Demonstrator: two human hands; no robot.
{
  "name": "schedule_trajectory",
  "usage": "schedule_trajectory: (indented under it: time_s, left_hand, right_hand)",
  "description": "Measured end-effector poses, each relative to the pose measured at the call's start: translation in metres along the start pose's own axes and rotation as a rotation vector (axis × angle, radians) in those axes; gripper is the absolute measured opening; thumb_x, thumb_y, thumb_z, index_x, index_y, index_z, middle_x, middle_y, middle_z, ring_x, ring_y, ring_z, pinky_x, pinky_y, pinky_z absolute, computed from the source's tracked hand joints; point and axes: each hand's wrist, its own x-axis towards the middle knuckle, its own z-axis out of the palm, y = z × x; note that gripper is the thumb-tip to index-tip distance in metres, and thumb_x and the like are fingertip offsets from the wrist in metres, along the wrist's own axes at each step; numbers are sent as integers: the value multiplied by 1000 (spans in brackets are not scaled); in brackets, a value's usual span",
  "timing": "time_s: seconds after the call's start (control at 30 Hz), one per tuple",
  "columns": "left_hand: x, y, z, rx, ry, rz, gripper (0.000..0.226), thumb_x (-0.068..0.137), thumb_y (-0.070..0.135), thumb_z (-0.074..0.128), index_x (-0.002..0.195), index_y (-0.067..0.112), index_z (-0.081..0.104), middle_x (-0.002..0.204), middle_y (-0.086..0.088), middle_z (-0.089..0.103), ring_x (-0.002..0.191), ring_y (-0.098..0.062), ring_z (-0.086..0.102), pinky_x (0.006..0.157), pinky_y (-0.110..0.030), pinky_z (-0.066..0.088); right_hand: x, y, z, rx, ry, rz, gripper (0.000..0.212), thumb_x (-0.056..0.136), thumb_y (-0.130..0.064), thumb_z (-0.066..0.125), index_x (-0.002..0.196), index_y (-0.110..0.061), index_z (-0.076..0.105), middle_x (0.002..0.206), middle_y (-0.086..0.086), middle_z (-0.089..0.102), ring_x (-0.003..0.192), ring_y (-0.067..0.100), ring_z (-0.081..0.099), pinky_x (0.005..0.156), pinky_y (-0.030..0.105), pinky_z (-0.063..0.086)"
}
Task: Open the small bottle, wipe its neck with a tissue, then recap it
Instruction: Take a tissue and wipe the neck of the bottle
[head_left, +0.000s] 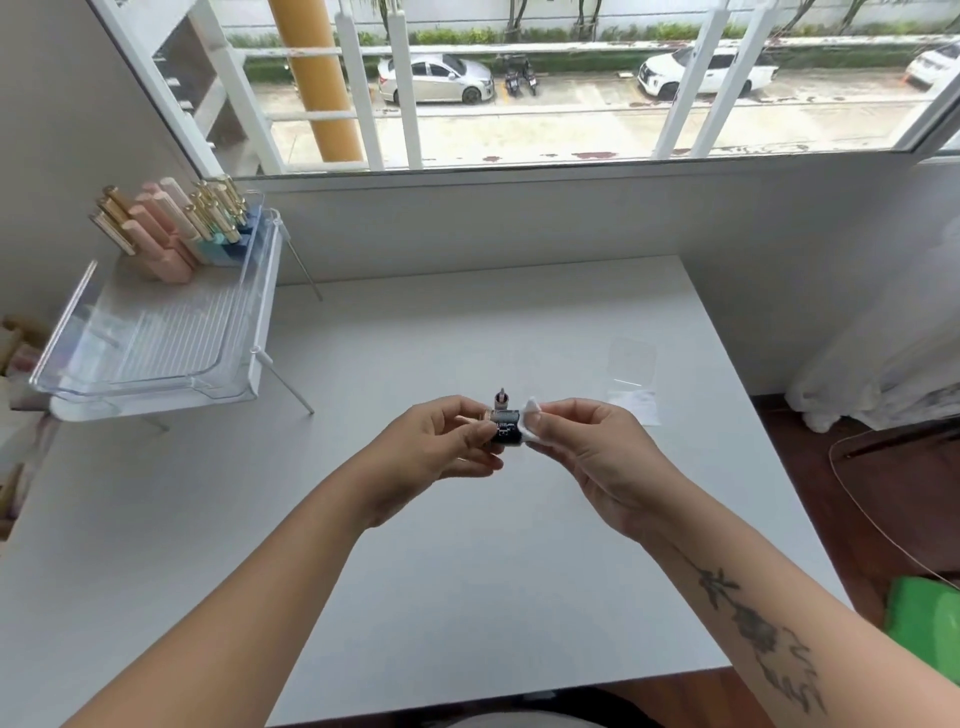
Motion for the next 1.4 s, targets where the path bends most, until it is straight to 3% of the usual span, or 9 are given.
schedule_trajectory:
  time_s: [0.13, 0.27, 0.43, 0.53, 0.7, 0.9, 1.07, 1.27, 1.4]
  left_hand:
    - [-4, 3, 0, 261, 61, 183, 28, 90, 9, 71, 101, 34, 70, 106, 3, 75, 97, -13, 73, 82, -20, 54]
    - [-7, 1, 0, 401, 101, 258, 31, 87, 22, 74, 107, 44, 65, 110, 10, 72, 101, -8, 70, 83, -21, 55]
    - [-6, 5, 7, 88, 79, -21, 55, 80, 65, 66, 106, 16, 70, 92, -6, 78, 85, -25, 77, 75, -32, 61]
    - [-7, 7, 7, 16, 63, -9, 52, 82, 53, 64, 101, 5, 72, 78, -5, 77, 79, -28, 77, 72, -29, 60]
    - [-13, 6, 4, 95, 80, 139, 20, 91, 21, 71, 109, 12, 71, 103, -9, 77, 93, -18, 74, 83, -27, 58]
    - [-17, 6, 10, 230, 138, 209, 34, 86, 5, 75, 102, 35, 70, 96, 21, 76, 88, -4, 71, 77, -12, 50]
    - [-18, 1, 11, 268, 168, 213, 37, 86, 4, 73, 100, 38, 68, 100, 17, 77, 92, -6, 71, 83, -18, 53]
    - [-18, -8, 20, -22, 233, 190, 22, 90, 11, 72, 111, 17, 69, 101, 1, 79, 96, -22, 74, 84, -28, 59]
    - [-20, -9, 31, -398, 189, 90, 43, 85, 25, 71, 119, 1, 63, 105, -10, 77, 96, -23, 75, 85, -25, 57]
  right_hand:
    - [0, -3, 4, 176, 43, 115, 9, 83, 2, 72, 90, 6, 69, 84, 11, 76, 75, 13, 74, 71, 18, 58]
    - [-1, -8, 5, 127, 37, 82, 6, 83, 2, 71, 88, 6, 68, 85, 12, 75, 75, 14, 74, 73, 19, 59]
    - [-2, -11, 8, -74, -24, -43, 22, 83, -13, 76, 93, 5, 69, 94, 16, 72, 86, 18, 71, 84, 23, 56]
    - [-3, -9, 9, -91, -51, -62, 23, 83, -14, 76, 93, 5, 69, 94, 17, 72, 87, 18, 70, 83, 23, 56]
    - [-5, -5, 9, 111, -36, 10, 12, 78, -7, 75, 86, 1, 70, 92, 16, 74, 85, 19, 73, 76, 19, 57]
    - [-6, -4, 9, 219, 23, 59, 10, 80, -2, 74, 88, 0, 69, 92, 13, 75, 81, 15, 74, 76, 19, 58]
    - [-8, 0, 10, 99, 27, 64, 8, 83, -6, 73, 86, -2, 67, 88, 13, 75, 76, 16, 73, 74, 19, 58]
    - [-11, 3, 22, -156, 138, -196, 10, 83, -24, 75, 80, -15, 76, 84, 4, 78, 82, 14, 73, 74, 17, 54]
    - [-12, 10, 30, -319, 201, -432, 11, 85, -33, 74, 82, -24, 79, 79, -6, 77, 77, 5, 69, 70, 13, 51]
